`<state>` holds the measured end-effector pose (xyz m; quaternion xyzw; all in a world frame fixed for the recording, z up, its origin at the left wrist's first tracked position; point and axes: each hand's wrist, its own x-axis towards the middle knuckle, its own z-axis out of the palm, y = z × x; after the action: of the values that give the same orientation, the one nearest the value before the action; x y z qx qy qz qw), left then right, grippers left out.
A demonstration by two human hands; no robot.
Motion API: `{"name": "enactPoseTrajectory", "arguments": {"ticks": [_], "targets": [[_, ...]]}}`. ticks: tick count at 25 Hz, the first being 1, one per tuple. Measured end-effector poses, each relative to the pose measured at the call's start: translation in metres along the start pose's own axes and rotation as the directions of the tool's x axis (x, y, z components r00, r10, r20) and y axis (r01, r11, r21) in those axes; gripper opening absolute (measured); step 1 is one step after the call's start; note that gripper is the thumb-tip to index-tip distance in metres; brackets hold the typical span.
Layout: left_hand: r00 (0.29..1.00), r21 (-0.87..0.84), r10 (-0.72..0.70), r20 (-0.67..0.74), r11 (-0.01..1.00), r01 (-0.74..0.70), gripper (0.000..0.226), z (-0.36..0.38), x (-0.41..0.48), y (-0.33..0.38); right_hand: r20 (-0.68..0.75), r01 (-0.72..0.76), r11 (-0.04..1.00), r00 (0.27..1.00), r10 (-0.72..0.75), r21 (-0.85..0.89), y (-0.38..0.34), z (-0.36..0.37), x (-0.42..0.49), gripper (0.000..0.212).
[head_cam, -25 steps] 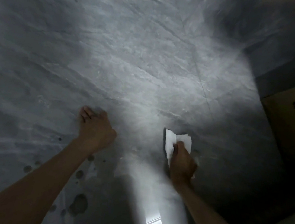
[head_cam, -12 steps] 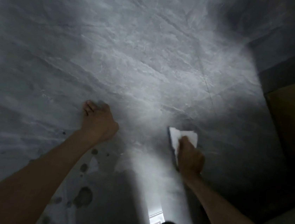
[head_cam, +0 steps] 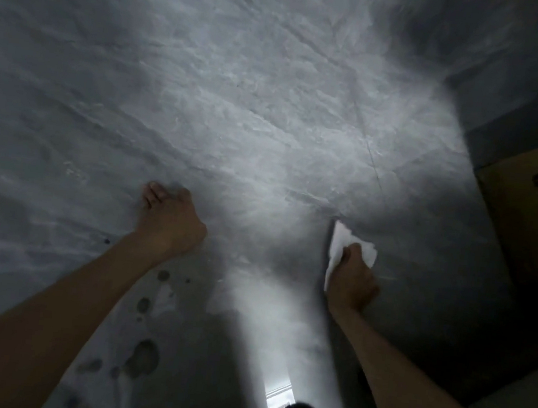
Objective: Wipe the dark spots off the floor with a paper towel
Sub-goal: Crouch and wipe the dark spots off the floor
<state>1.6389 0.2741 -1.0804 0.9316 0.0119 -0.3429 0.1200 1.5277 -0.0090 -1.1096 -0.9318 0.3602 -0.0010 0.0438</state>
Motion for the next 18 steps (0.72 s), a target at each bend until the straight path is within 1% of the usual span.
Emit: {"name": "enactPoseTrajectory", "arguments": {"ticks": [2, 3, 4, 5, 6, 7, 8, 9, 10, 11, 12, 13, 14, 15, 16, 17, 18], "targets": [[1.0, 0.012, 0.018, -0.003, 1.0, -0.018, 0.074, -0.001, 0.0, -0.003, -0.07, -0.212, 0.969, 0.973, 0.222, 0.124, -0.004, -0.004, 0.034, 0.018], [1.0, 0.009, 0.02, -0.004, 1.0, -0.02, 0.074, -0.001, 0.001, -0.003, -0.12, -0.256, 0.955, 0.954, 0.274, 0.147, -0.006, -0.004, 0.036, 0.018], [1.0, 0.007, 0.014, -0.003, 1.0, -0.014, 0.075, -0.001, 0.0, -0.003, -0.151, -0.191, 0.974, 0.966, 0.208, 0.123, -0.014, -0.004, 0.023, 0.019], [1.0, 0.004, 0.005, 0.0, 1.0, -0.005, 0.075, -0.003, 0.0, -0.002, -0.153, -0.059, 0.989, 0.985, 0.08, 0.137, -0.025, 0.0, -0.003, 0.019], [1.0, -0.002, -0.001, 0.011, 1.0, 0.001, 0.075, -0.004, -0.002, 0.0, -0.015, 0.067, 0.97, 0.998, -0.065, 0.233, -0.038, -0.001, -0.041, 0.018], [1.0, -0.01, 0.002, 0.024, 1.0, -0.002, 0.075, -0.004, -0.004, 0.001, 0.005, 0.251, 0.931, 0.965, -0.262, 0.265, -0.043, 0.004, -0.075, 0.017], [1.0, -0.017, 0.005, 0.028, 1.0, -0.005, 0.075, -0.004, -0.004, 0.001, -0.036, 0.445, 0.87, 0.893, -0.449, 0.213, -0.04, 0.007, -0.094, 0.016], [1.0, -0.019, 0.007, 0.025, 1.0, -0.007, 0.075, -0.005, -0.005, 0.0, -0.04, 0.612, 0.78, 0.789, -0.612, 0.129, -0.034, 0.009, -0.094, 0.017], [1.0, -0.018, 0.011, 0.016, 1.0, -0.011, 0.075, -0.005, -0.005, -0.001, -0.071, 0.729, 0.682, 0.685, -0.725, 0.064, -0.03, 0.009, -0.079, 0.019], [1.0, -0.015, 0.015, 0.0, 1.0, -0.015, 0.074, -0.004, -0.006, -0.003, -0.103, 0.739, 0.674, 0.671, -0.734, 0.009, -0.022, 0.007, -0.054, 0.022], [1.0, -0.014, 0.018, -0.016, 1.0, -0.018, 0.073, -0.003, -0.006, -0.003, -0.126, 0.649, 0.759, 0.75, -0.649, -0.05, -0.011, 0.006, -0.025, 0.024], [1.0, -0.011, 0.02, -0.02, 1.0, -0.02, 0.072, -0.002, -0.007, -0.003, -0.136, 0.45, 0.891, 0.881, -0.454, -0.06, 0.001, -0.001, 0.008, 0.023], [1.0, -0.01, 0.021, -0.016, 1.0, -0.021, 0.072, -0.003, -0.007, -0.001, -0.153, 0.171, 0.985, 0.973, -0.172, -0.024, 0.009, -0.01, 0.038, 0.022], [1.0, -0.011, 0.02, -0.013, 1.0, -0.02, 0.071, -0.003, -0.006, 0.0, -0.176, -0.042, 0.998, 0.983, 0.049, 0.045, 0.018, -0.014, 0.055, 0.021], [1.0, -0.009, 0.018, -0.011, 1.0, -0.018, 0.071, -0.003, -0.004, 0.0, -0.197, -0.188, 0.972, 0.957, 0.213, 0.139, 0.018, -0.013, 0.054, 0.02], [1.0, -0.008, 0.016, -0.007, 1.0, -0.016, 0.072, -0.004, -0.002, 0.0, -0.21, -0.219, 0.962, 0.945, 0.251, 0.166, 0.004, -0.01, 0.039, 0.019], [1.0, -0.014, 0.015, 0.002, 1.0, -0.015, 0.073, -0.004, -0.002, -0.001, -0.175, -0.134, 0.975, 0.971, 0.165, 0.176, -0.019, -0.004, 0.017, 0.019]]}}
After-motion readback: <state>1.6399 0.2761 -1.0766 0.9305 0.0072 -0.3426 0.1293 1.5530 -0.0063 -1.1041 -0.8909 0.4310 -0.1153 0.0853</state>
